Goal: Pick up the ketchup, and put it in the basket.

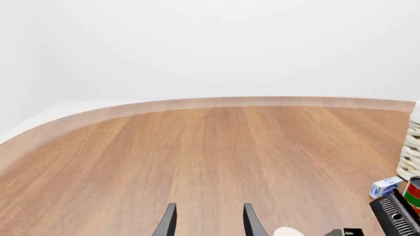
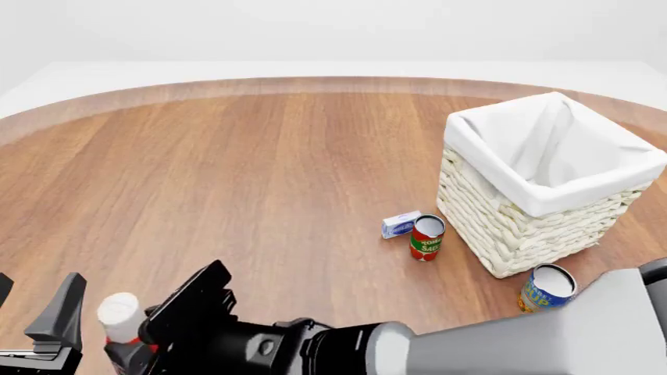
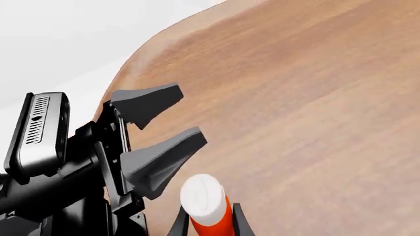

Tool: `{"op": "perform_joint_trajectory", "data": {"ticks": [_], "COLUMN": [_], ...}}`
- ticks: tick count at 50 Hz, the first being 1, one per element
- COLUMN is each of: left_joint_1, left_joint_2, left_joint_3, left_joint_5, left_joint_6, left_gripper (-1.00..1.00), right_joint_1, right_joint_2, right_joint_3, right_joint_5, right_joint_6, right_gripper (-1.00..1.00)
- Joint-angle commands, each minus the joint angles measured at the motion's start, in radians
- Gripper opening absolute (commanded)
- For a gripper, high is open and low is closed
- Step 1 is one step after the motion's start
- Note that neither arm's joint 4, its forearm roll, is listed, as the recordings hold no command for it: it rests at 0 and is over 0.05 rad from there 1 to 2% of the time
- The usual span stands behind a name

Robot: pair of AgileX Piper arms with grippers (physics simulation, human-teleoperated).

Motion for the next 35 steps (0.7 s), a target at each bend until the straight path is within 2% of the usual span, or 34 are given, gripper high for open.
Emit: {"op": "perform_joint_trajectory", "data": {"ticks": [1, 20, 30, 33, 35], "left_joint_1": [0.0, 0.0, 0.0, 0.0, 0.0], "left_joint_2": [0.0, 0.0, 0.0, 0.0, 0.0], "left_joint_3": [0.0, 0.0, 0.0, 0.0, 0.0], "left_joint_5": [0.0, 0.0, 0.0, 0.0, 0.0], "left_joint_6": [0.0, 0.0, 0.0, 0.0, 0.0], "left_gripper": [1.0, 1.0, 1.0, 1.0, 1.0], "right_joint_1": [-0.045, -0.132, -0.209, -0.269, -0.278], "right_joint_2": [-0.06, -0.149, -0.237, -0.253, -0.254], "right_joint_3": [0.032, 0.06, 0.084, 0.084, 0.083], "right_joint_5": [-0.028, -0.049, -0.069, -0.082, -0.081], "right_joint_6": [0.028, 0.042, 0.035, 0.03, 0.028], "right_gripper": [-1.0, -1.0, -1.0, -1.0, -1.0]}}
